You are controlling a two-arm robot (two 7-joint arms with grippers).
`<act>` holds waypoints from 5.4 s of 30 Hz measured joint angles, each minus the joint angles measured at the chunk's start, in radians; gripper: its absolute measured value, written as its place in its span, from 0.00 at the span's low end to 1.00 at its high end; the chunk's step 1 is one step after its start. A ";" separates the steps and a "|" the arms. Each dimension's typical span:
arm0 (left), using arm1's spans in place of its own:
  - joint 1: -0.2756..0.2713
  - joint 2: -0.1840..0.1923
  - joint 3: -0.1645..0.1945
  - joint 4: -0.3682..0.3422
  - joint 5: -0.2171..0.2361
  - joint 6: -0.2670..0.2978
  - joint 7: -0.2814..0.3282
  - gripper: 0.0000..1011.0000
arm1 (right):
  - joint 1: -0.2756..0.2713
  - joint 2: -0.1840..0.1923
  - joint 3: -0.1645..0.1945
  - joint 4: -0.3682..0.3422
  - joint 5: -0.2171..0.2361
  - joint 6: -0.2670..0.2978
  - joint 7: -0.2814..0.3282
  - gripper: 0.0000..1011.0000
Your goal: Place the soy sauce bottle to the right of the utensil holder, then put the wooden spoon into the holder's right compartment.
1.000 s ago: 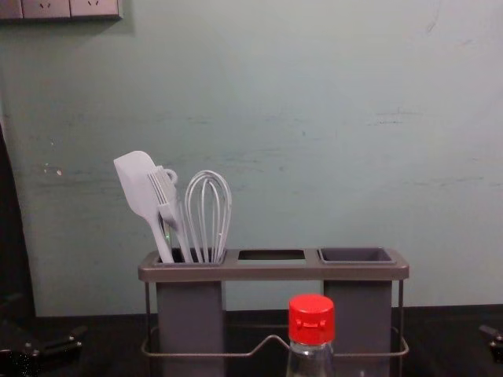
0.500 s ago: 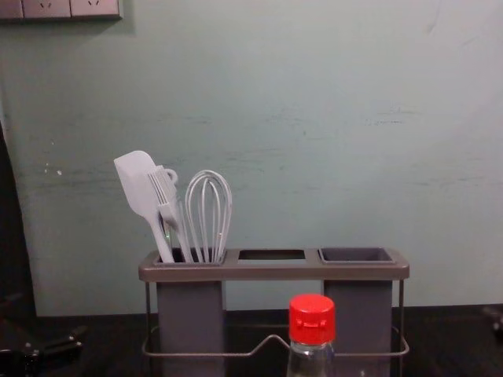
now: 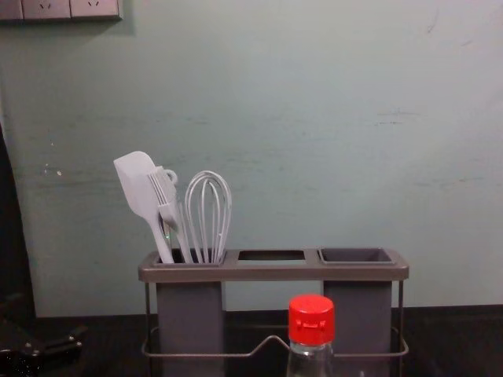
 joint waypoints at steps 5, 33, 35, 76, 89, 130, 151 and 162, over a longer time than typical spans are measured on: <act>0.000 0.000 0.000 0.000 0.000 0.000 0.000 1.00 | -0.101 0.044 0.026 -0.060 0.006 -0.117 0.052 0.99; 0.000 0.000 0.000 0.000 0.000 0.000 0.000 1.00 | -0.010 0.030 -0.125 -0.078 0.206 0.002 0.451 0.99; 0.000 0.000 0.000 0.000 0.000 0.000 0.000 1.00 | 0.019 0.021 -0.143 -0.082 0.206 0.056 0.469 0.99; 0.000 0.000 0.000 0.000 0.000 0.000 0.000 1.00 | 0.256 -0.242 -0.199 0.114 0.166 0.259 0.564 0.99; 0.000 0.000 0.000 0.000 0.000 0.000 0.000 1.00 | 0.266 -0.253 -0.203 0.130 0.165 0.262 0.567 0.99; 0.000 0.000 0.000 0.000 0.000 0.000 0.000 1.00 | 0.219 -0.217 -0.174 0.032 0.141 0.256 0.531 0.39; 0.000 0.000 0.000 0.000 0.000 0.000 0.000 1.00 | -0.180 -0.049 0.225 -0.119 0.266 0.150 0.448 0.39; 0.000 0.000 0.000 0.000 0.000 0.000 0.000 1.00 | -0.044 -0.080 0.230 -0.001 0.272 0.188 0.460 0.39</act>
